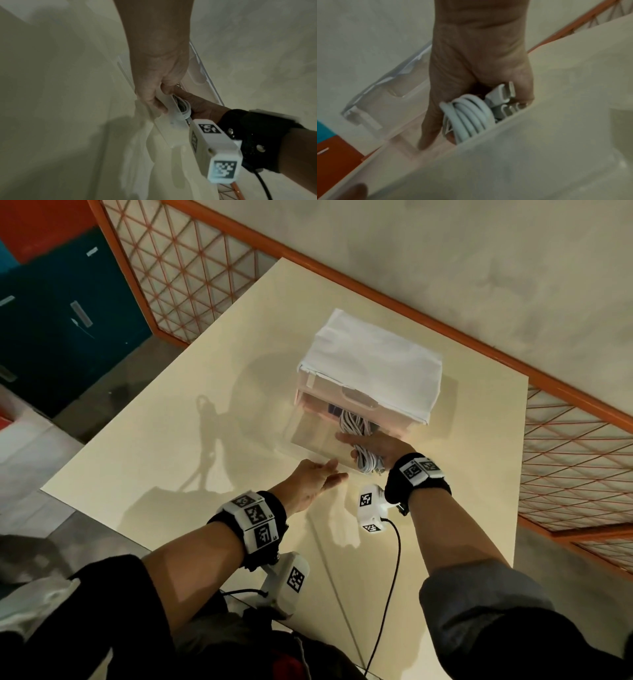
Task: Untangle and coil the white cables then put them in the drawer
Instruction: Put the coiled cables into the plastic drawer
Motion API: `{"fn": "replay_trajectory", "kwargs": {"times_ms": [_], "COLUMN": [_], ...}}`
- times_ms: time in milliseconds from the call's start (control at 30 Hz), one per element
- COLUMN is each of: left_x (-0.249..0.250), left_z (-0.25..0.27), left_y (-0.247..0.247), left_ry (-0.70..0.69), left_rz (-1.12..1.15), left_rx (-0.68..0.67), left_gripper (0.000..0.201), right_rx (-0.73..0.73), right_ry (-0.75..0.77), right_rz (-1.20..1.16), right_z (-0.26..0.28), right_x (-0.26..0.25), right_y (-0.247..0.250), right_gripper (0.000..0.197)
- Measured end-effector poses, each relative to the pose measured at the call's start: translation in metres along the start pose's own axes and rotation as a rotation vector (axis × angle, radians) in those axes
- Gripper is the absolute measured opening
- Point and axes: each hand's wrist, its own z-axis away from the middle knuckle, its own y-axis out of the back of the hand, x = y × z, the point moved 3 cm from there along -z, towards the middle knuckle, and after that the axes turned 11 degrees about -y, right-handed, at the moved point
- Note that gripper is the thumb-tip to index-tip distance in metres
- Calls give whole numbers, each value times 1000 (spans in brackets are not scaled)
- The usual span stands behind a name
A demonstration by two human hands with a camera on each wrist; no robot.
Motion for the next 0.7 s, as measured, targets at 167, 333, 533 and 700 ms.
{"fn": "replay_trajectory", "kwargs": {"times_ms": [167, 333, 533, 700], "left_x": [-4, -2, -5, -6], "left_z": [-3, -2, -5, -7], "left_y": [2, 1, 2, 2], "left_ry": [-1, -5, 20, 24], "left_rz": [-11, 8, -25, 8], "left_rx": [9, 14, 39, 64], "left_gripper": [20, 20, 22, 20], "right_rx": [158, 327, 387, 452], "right_ry": [128, 275, 324, 143], "right_rz": [90, 232, 221, 463], "right_z": [-8, -5, -10, -13], "right_x": [0, -2, 4, 4], "right_y": [-2, -3, -7, -11], "right_gripper": [21, 48, 64, 92]}}
